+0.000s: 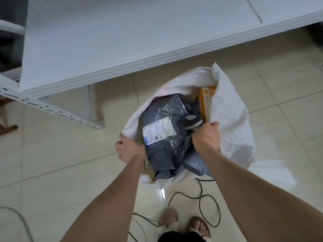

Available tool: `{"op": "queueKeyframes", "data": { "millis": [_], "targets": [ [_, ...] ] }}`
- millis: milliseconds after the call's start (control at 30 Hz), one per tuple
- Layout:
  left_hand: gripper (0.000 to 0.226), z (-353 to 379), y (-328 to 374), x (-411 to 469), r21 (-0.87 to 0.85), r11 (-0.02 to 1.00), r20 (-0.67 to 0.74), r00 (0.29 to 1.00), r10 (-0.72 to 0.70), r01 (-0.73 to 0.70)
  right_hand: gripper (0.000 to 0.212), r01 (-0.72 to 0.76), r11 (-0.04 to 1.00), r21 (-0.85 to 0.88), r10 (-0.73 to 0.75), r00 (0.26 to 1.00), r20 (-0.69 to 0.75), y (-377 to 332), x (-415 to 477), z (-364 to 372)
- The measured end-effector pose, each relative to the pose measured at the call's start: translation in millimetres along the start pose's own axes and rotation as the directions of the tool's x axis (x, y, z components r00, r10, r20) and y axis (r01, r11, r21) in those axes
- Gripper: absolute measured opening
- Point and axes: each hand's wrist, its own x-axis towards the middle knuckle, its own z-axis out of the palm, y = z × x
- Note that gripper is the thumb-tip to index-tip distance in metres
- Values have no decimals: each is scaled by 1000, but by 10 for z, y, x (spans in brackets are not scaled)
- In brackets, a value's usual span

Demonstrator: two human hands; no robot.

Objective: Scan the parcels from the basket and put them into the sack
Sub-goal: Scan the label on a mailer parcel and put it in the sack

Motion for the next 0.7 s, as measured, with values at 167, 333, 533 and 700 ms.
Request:
{"op": "queueKeyframes", "data": {
  "millis": [167,333,533,700],
  "targets": [
    [40,85,-228,165,-35,987,289,947,-141,158,29,-20,998,55,20,1000,-1,31,106,-34],
    [38,-334,244,-180,-293,943,296,953,-70,160,23,-116,970,212,110,993,36,241,-52,-390],
    [35,-1171,958,-770,-461,802,493,861,-124,379,22,-231,906,355,251,968,-10,342,-536,-1344],
    [33,-1854,1467,-1139,-570,692,555,829,-75,444,21,-243,861,446,312,946,-86,352,-825,-2165]
  ]
}}
